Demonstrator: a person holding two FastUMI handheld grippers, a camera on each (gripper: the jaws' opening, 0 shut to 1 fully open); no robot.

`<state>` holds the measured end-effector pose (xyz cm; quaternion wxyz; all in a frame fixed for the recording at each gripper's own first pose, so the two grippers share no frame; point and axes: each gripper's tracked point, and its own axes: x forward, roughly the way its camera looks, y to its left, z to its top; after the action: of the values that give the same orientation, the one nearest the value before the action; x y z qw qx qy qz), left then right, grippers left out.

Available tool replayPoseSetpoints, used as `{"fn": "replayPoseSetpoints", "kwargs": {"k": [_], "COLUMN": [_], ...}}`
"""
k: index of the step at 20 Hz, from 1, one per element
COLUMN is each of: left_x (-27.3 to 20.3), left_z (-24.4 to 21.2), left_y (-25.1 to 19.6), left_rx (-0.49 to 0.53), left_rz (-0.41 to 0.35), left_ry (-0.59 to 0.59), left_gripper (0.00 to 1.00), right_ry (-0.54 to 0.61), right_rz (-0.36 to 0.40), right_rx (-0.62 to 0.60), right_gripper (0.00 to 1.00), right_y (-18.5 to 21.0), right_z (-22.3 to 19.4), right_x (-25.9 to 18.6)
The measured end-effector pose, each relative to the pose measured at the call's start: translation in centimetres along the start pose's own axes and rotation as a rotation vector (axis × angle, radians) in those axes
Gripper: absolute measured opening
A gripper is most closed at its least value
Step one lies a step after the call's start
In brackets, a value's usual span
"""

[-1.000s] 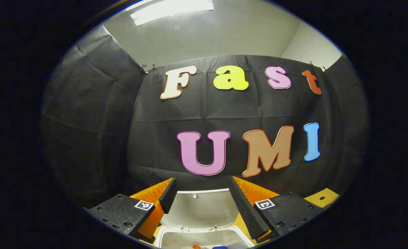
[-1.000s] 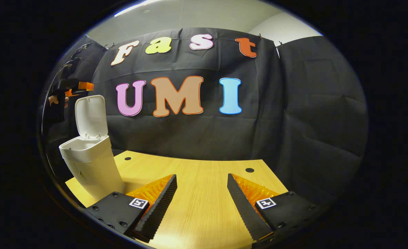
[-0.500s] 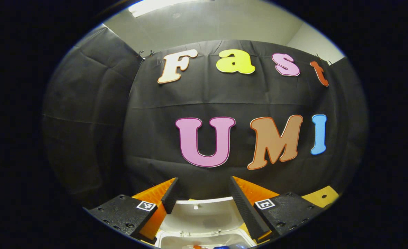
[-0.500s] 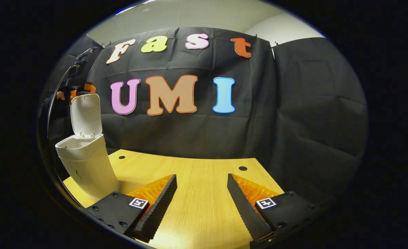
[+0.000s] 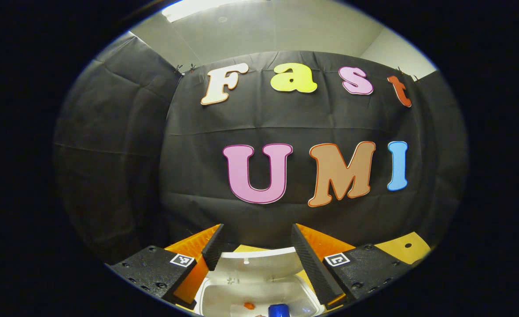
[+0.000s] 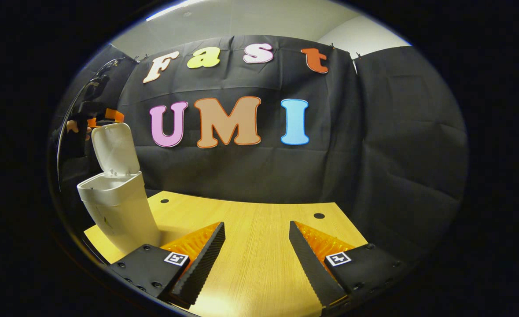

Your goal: Press the lid of the desktop garbage bin to open it, pick up the crumpled paper on the desktop and throw it into the bin, then pick up the pop can on the desktop and drop it into the bin, and finally close the garbage bin lid.

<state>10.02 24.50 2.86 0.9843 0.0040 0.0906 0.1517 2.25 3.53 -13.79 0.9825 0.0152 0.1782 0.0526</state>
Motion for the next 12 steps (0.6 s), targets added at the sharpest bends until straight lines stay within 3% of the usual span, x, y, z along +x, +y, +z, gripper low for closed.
{"fn": "replayPoseSetpoints", "kwargs": {"k": [12], "left_x": [-6.0], "left_z": [-4.7], "left_y": [-1.3], "left_rx": [-0.020], "left_rz": [0.011], "left_ry": [0.103], "left_gripper": [0.92], "right_ry": [-0.001], "right_rz": [0.057], "right_rx": [-0.009], "right_gripper": [0.98], "right_y": [-0.3], "right_z": [0.2], "right_x": [0.0]}}
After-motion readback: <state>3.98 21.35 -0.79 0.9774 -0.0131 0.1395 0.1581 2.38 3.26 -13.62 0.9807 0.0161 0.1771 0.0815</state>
